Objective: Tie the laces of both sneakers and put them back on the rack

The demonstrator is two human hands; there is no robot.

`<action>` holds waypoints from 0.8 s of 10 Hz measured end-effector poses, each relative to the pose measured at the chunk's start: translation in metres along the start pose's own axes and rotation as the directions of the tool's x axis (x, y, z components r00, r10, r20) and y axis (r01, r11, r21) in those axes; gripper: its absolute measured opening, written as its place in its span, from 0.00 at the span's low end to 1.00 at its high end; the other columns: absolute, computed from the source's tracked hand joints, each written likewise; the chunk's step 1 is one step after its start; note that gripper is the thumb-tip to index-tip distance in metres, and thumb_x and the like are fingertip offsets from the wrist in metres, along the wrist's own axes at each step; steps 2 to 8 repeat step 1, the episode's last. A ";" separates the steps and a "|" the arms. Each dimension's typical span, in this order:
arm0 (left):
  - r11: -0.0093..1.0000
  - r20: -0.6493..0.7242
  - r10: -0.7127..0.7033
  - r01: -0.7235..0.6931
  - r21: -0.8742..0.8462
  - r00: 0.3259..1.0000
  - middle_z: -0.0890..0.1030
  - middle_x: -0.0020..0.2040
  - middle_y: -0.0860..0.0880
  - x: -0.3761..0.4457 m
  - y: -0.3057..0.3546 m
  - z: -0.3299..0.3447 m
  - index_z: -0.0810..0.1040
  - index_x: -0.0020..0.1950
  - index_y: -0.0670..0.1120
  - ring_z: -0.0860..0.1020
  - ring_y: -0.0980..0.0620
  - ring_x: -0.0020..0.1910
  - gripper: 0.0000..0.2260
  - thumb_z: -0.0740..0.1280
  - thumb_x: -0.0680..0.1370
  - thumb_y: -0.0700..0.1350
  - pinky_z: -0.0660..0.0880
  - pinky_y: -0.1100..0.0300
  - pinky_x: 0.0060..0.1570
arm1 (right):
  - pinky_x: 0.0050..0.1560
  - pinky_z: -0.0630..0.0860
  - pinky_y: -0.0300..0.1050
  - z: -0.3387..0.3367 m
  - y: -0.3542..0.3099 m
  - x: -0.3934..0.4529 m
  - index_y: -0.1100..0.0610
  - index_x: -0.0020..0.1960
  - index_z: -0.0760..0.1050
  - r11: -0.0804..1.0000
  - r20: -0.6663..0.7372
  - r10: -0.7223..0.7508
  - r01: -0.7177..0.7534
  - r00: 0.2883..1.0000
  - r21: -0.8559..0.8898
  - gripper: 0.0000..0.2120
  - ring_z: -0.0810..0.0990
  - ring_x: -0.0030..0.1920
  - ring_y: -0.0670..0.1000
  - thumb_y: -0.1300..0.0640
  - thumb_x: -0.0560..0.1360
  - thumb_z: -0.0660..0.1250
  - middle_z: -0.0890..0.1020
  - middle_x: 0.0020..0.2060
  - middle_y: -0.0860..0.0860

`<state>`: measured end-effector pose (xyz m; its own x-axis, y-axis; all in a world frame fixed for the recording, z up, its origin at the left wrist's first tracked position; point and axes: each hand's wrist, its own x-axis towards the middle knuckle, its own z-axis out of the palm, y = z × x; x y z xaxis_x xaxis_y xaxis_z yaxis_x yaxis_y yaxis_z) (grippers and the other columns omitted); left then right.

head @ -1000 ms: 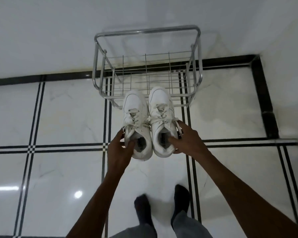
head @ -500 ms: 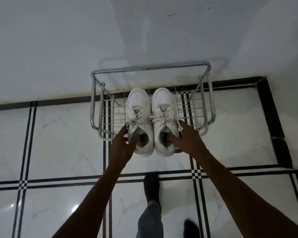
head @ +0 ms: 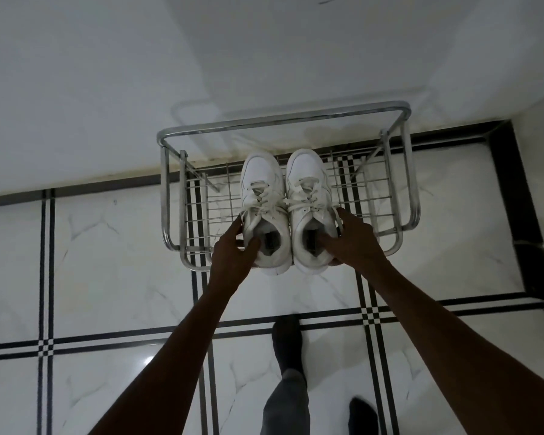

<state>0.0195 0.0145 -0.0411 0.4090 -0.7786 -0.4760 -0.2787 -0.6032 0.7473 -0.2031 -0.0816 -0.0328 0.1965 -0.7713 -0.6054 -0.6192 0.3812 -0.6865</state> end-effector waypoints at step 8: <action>1.000 -0.025 0.018 -0.017 0.019 1.000 0.82 0.60 0.50 -0.003 0.001 0.001 0.71 0.77 0.48 0.80 0.62 0.46 0.25 0.70 0.80 0.45 0.80 0.69 0.37 | 0.39 0.86 0.56 0.002 -0.001 -0.004 0.54 0.69 0.70 1.000 0.007 0.011 -0.011 1.000 -0.020 0.25 0.85 0.50 0.57 0.52 0.74 0.73 0.83 0.52 0.55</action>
